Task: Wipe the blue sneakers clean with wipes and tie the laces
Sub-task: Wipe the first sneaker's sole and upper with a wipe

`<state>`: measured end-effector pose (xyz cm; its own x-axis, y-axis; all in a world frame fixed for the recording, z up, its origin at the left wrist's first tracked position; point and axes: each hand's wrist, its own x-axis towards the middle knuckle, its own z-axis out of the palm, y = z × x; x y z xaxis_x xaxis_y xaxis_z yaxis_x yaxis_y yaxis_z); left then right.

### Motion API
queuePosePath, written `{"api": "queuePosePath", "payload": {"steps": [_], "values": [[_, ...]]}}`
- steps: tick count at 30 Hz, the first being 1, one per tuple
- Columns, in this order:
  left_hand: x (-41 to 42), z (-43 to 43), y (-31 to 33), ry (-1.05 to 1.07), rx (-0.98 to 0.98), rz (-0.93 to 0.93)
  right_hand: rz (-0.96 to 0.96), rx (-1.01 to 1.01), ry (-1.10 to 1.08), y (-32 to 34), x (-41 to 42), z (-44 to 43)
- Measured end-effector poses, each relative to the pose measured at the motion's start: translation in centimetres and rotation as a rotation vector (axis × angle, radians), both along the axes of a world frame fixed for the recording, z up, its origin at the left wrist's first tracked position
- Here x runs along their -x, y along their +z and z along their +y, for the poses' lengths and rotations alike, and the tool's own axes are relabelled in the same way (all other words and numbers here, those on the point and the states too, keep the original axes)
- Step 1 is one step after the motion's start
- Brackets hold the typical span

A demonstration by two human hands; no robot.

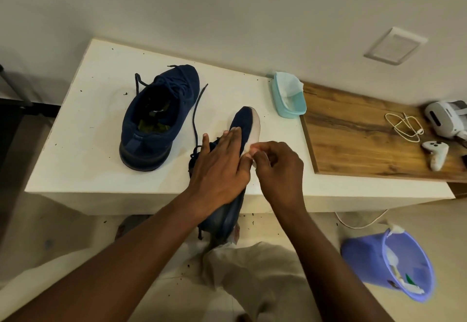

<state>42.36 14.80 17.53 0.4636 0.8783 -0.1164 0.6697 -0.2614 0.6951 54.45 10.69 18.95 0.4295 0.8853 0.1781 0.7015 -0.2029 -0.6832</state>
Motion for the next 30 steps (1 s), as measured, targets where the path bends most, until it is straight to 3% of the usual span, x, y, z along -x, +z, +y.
{"api": "queuePosePath", "payload": {"steps": [7,14,22,30], "values": [[0.3,0.5,-0.6,-0.008,0.035,-0.045,-0.065,0.015,-0.031,1.1,-1.7,7.2],[0.6,1.2,-1.7,-0.067,-0.061,-0.007,-0.112,0.036,0.072,0.1,0.5,-0.4],[1.7,1.1,-2.0,-0.169,-0.122,0.054,-0.175,-0.049,0.041,1.3,-0.7,2.7],[1.9,1.7,-2.1,-0.168,-0.052,0.079,-0.261,0.123,0.260,2.1,0.1,-1.2]]}}
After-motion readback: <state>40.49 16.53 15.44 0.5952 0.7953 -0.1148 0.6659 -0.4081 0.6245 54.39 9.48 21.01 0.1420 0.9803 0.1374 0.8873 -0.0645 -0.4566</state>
